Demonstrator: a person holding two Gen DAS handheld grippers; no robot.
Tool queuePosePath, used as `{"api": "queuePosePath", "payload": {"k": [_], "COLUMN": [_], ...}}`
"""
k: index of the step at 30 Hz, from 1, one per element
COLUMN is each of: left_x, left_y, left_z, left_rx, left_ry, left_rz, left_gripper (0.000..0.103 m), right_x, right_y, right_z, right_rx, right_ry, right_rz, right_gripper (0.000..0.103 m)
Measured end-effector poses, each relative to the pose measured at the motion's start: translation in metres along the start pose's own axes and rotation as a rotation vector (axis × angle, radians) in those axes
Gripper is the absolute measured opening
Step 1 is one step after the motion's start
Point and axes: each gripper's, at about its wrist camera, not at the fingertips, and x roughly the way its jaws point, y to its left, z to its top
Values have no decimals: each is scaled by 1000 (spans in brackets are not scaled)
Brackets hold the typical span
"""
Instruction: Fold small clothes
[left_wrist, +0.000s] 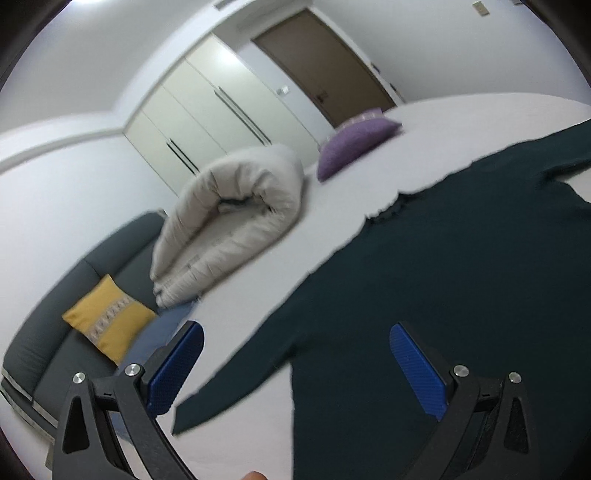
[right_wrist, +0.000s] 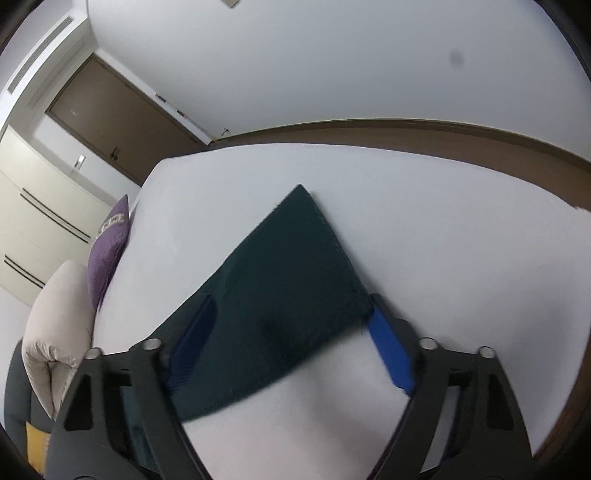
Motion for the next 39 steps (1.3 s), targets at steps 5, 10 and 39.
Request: {"api": "queuePosePath", "payload": {"k": [5,10,39], "left_x": [15,53,173], "left_y": [3,32,-28], "left_z": [-6,-12,40], "left_rx": [-73,-296,-809], "left_ry": [43,148,383], "left_rz": [-54,-220,-1067], "left_gripper": [103,103,85], "right_x": [8,-6,-25], "right_y": [12,82,219], "right_z": [16,-2,-295], "right_rx": [-23,-164,-505], "right_ry": [26,14,394], "right_rz": [6,59,420], "right_gripper": [21,12,61]}}
